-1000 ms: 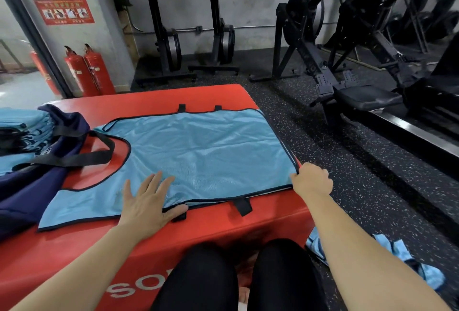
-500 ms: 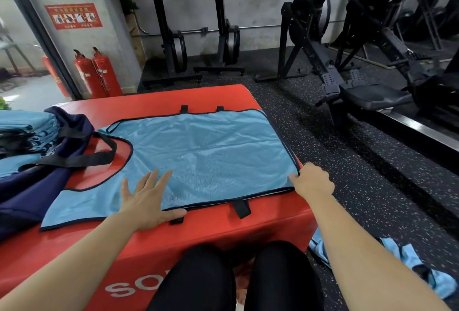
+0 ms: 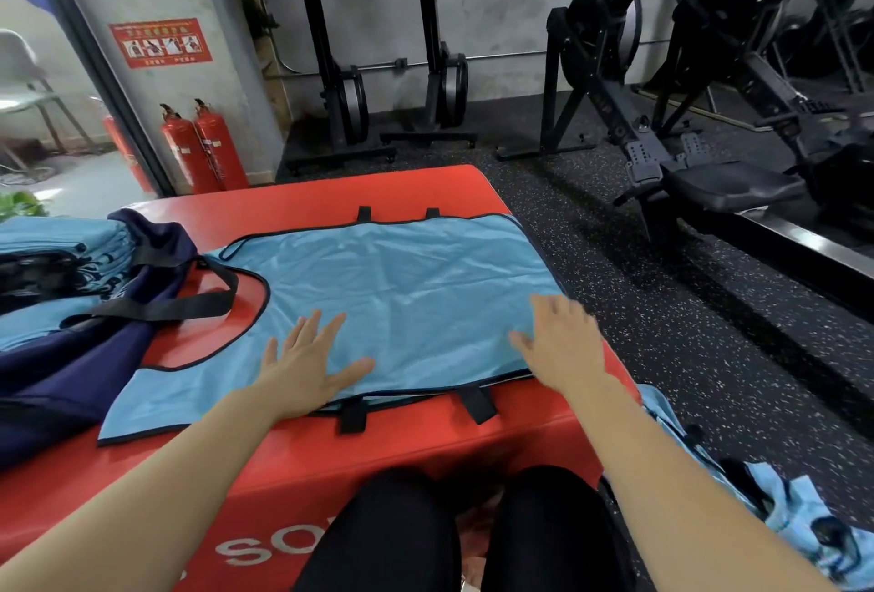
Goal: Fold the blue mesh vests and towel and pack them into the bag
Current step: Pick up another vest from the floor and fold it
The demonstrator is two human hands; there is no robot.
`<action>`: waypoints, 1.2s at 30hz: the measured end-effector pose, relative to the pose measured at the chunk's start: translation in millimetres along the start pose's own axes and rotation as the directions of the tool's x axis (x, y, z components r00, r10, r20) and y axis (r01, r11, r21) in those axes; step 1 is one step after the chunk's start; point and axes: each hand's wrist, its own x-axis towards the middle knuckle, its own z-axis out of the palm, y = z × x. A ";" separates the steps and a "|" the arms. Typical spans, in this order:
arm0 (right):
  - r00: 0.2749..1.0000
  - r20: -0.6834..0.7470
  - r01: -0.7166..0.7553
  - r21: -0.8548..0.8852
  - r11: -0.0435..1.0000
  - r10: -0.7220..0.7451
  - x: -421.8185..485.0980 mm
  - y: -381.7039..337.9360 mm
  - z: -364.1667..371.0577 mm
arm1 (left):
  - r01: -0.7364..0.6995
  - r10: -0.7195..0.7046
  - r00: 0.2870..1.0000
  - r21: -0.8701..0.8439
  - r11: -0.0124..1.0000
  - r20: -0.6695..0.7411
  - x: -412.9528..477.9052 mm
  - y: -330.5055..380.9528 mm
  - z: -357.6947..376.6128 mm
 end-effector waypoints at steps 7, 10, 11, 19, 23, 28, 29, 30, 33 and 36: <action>0.882 0.469 0.035 0.020 0.999 -0.040 -7.8 -7.8 23.8 | 0.198 -0.208 0.976 0.122 0.973 0.072 -11.4 -16.0 24.3; 0.878 0.477 0.041 -0.002 0.999 -0.035 -15.3 -6.0 23.3 | 0.202 -0.217 0.967 0.121 0.972 0.133 -19.3 -12.5 21.4; 0.879 0.476 0.039 -0.007 0.999 -0.031 -19.6 -5.2 22.8 | 0.204 -0.220 0.964 0.118 0.972 0.149 -22.3 -11.3 20.8; 0.850 0.527 -0.023 0.010 1.000 0.014 -34.7 -6.1 0.4 | 0.176 -0.214 0.951 0.179 0.968 0.223 -43.9 -1.2 5.1; 0.866 0.500 -0.051 0.075 0.996 0.007 -12.4 -28.3 -15.8 | 0.128 -0.165 0.969 0.195 0.972 0.184 -23.7 15.4 -16.8; 0.884 0.465 0.028 0.069 0.997 -0.058 32.7 -52.8 -14.6 | 0.005 -0.041 0.986 0.216 0.976 0.162 22.1 40.0 -21.8; 0.882 0.467 0.047 0.061 0.997 -0.070 42.3 -56.9 -11.3 | -0.012 -0.025 0.987 0.229 0.973 0.156 32.6 42.5 -19.8; 0.879 0.469 0.066 0.054 0.996 -0.084 51.8 -60.4 -7.2 | -0.027 -0.010 0.989 0.240 0.970 0.150 43.4 44.9 -18.0; 0.883 0.452 0.116 0.043 0.992 -0.123 81.4 -65.5 6.6 | -0.051 0.017 0.990 0.235 0.971 0.142 76.9 52.1 -18.0; 0.887 0.426 0.169 0.054 0.984 -0.176 113.7 -66.3 17.6 | -0.071 0.043 0.990 0.213 0.975 0.132 111.1 58.0 -22.8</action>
